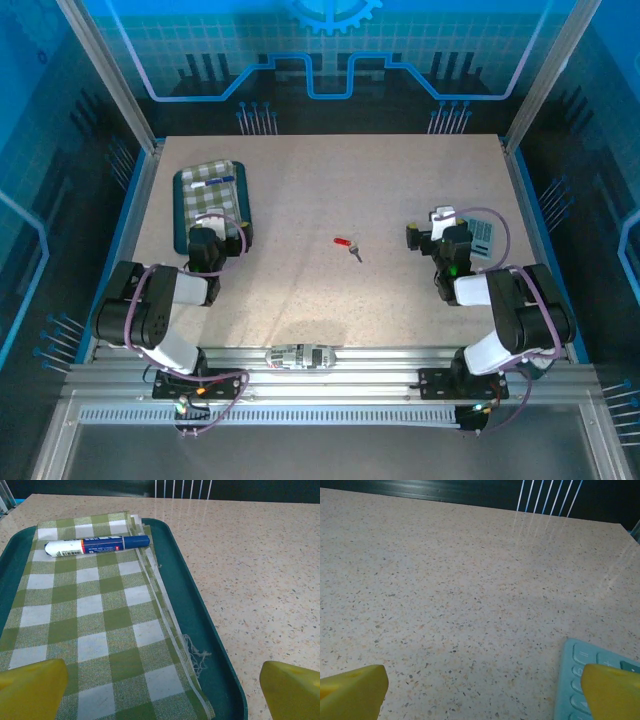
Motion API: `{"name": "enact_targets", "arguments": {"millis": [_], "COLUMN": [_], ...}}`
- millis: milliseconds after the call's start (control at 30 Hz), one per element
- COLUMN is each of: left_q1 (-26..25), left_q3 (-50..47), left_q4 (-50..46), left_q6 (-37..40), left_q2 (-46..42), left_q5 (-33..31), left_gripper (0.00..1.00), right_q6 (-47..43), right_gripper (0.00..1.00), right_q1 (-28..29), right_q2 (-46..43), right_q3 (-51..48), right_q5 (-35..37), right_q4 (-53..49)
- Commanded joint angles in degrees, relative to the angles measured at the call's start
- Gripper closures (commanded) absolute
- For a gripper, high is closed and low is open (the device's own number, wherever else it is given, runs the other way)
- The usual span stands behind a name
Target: Remove the keys from the keyring
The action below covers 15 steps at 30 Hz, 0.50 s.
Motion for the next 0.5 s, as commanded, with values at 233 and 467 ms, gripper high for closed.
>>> {"name": "enact_targets", "arguments": {"millis": [233, 467], "left_q1": [0.5, 0.5], "left_q3": [1.1, 1.1], "left_q4": [-0.1, -0.1], "left_q6": [0.5, 0.5], "left_q2": [-1.1, -1.1], "left_q5": [1.2, 1.2], "left_gripper": [0.0, 0.01], "right_q6": [0.4, 0.5], "right_gripper": [0.0, 0.0], "right_q1": [-0.9, -1.1], "right_q2": [0.1, 0.1], "right_q3": [1.2, 1.4], "right_q5": [-1.0, -1.1], "right_q4": [0.3, 0.1]}}
